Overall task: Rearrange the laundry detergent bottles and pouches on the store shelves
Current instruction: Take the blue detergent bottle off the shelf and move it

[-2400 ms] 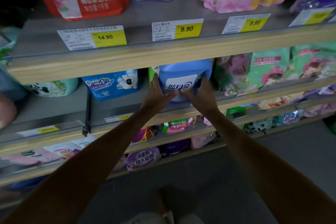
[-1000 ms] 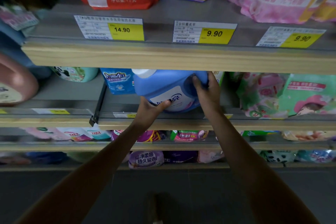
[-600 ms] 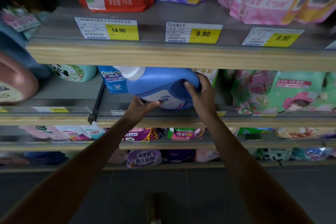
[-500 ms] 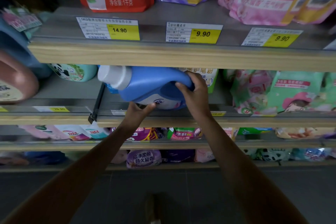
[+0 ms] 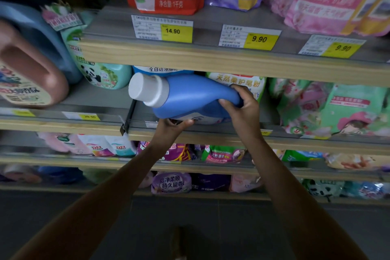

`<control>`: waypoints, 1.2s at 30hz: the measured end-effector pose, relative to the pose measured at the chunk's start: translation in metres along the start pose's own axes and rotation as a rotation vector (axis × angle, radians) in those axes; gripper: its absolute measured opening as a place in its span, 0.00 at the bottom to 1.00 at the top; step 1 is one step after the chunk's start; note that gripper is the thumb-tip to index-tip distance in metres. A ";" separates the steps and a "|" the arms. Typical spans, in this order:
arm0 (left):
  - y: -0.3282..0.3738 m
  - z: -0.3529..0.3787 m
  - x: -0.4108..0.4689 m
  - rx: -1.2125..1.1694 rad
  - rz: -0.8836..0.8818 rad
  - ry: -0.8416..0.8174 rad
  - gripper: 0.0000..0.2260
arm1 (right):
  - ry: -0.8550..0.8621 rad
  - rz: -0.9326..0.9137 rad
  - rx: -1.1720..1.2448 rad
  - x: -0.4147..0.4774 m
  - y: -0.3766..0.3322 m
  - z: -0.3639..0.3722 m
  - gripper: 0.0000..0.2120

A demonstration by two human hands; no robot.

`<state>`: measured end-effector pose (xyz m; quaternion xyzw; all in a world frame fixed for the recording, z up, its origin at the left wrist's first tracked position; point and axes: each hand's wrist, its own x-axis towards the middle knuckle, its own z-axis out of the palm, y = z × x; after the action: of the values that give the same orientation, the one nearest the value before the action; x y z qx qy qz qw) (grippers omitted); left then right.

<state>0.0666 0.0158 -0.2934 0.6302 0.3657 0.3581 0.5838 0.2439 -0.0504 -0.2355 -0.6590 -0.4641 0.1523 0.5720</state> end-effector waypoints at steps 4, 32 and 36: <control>0.016 -0.005 -0.019 -0.013 0.069 0.026 0.16 | 0.007 0.005 0.056 -0.012 -0.020 0.000 0.12; 0.068 -0.203 -0.292 0.111 0.028 0.369 0.36 | -0.285 0.748 0.614 -0.252 -0.139 0.161 0.18; 0.051 -0.260 -0.305 0.088 -0.019 0.416 0.37 | -0.304 0.794 0.598 -0.265 -0.152 0.222 0.19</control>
<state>-0.3043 -0.1319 -0.2335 0.5642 0.4995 0.4587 0.4709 -0.1236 -0.1354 -0.2530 -0.5626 -0.1922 0.5774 0.5596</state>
